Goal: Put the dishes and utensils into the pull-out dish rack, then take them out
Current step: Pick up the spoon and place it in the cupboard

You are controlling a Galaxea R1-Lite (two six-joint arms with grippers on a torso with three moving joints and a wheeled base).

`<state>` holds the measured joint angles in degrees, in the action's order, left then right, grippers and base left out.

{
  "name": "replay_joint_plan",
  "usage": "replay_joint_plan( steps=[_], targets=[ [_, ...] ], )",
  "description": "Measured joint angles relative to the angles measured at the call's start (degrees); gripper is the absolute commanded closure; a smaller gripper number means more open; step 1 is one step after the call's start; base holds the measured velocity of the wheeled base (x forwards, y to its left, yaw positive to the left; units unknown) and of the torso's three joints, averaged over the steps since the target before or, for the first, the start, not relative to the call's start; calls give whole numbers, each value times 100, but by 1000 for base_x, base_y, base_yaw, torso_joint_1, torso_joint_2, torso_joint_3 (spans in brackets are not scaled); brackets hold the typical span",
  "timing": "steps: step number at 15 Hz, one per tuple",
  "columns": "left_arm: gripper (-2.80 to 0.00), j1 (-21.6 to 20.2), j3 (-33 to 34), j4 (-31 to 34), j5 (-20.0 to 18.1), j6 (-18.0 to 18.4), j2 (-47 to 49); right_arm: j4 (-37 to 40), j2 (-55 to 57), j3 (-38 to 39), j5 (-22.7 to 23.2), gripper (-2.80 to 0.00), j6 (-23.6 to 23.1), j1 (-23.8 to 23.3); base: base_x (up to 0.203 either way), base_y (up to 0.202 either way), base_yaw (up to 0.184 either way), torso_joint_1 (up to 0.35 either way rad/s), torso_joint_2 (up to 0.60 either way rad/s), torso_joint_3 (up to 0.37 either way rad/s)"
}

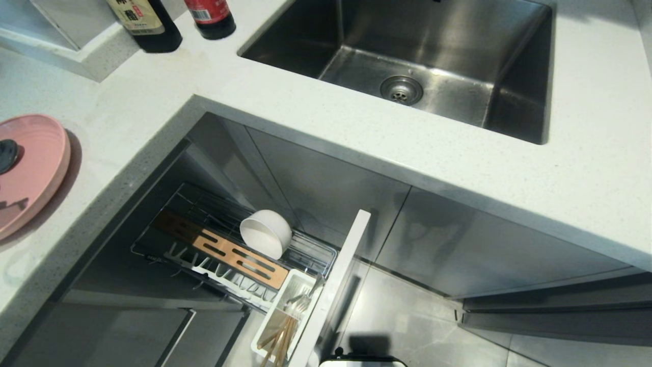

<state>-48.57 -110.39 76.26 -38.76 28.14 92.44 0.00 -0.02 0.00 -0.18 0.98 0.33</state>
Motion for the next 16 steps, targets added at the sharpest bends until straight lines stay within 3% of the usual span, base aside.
replay_joint_plan(
  steps=[16],
  targets=[
    [-280, -11, 41, 2, -48, 2, 48, 0, 0, 0, 0, 0, -2, 0, 0, 0, 0, 0, 0, 0]
  ],
)
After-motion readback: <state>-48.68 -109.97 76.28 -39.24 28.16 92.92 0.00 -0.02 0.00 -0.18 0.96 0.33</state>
